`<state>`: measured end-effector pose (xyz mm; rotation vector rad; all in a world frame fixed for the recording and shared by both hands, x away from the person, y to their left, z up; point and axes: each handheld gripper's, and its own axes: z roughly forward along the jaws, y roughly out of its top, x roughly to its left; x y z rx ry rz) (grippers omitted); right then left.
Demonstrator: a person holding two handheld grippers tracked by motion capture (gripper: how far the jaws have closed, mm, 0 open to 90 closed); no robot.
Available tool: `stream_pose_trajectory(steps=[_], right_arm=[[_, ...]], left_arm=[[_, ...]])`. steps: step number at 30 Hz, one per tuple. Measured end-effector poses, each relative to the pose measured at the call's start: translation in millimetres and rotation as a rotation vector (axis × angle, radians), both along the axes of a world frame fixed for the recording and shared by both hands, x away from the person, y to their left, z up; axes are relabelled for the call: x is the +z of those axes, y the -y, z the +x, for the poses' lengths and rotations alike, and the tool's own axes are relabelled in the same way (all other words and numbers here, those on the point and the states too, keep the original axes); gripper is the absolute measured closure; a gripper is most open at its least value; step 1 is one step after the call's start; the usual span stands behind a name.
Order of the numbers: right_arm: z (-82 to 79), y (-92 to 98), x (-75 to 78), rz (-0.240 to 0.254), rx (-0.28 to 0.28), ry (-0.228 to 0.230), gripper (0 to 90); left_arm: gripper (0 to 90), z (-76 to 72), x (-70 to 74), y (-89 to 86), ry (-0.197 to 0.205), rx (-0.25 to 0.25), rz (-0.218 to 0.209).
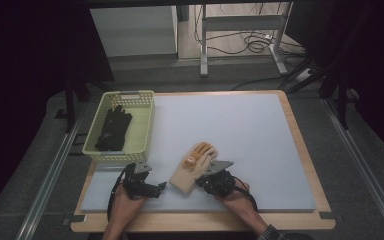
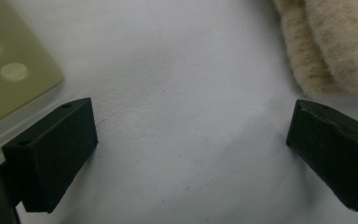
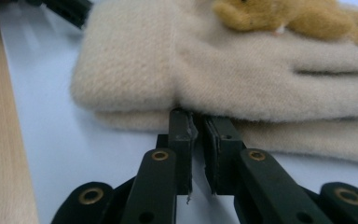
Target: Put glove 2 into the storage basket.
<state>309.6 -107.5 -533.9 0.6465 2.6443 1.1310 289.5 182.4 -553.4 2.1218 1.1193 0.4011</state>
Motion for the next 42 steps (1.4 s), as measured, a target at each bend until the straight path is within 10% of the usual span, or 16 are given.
stream_pose_trajectory(steps=[14, 42], right_arm=[[1.9, 35.7, 15.7, 0.009, -0.064, 0.034, 66.6], [19.9, 139.3, 27.3, 0.041, -0.368, 0.036, 28.8]], left_arm=[[1.9, 0.0, 0.1, 0.0, 0.0, 0.0, 0.0], [1.5, -0.1, 0.1, 0.4, 0.002, 0.003, 0.006]])
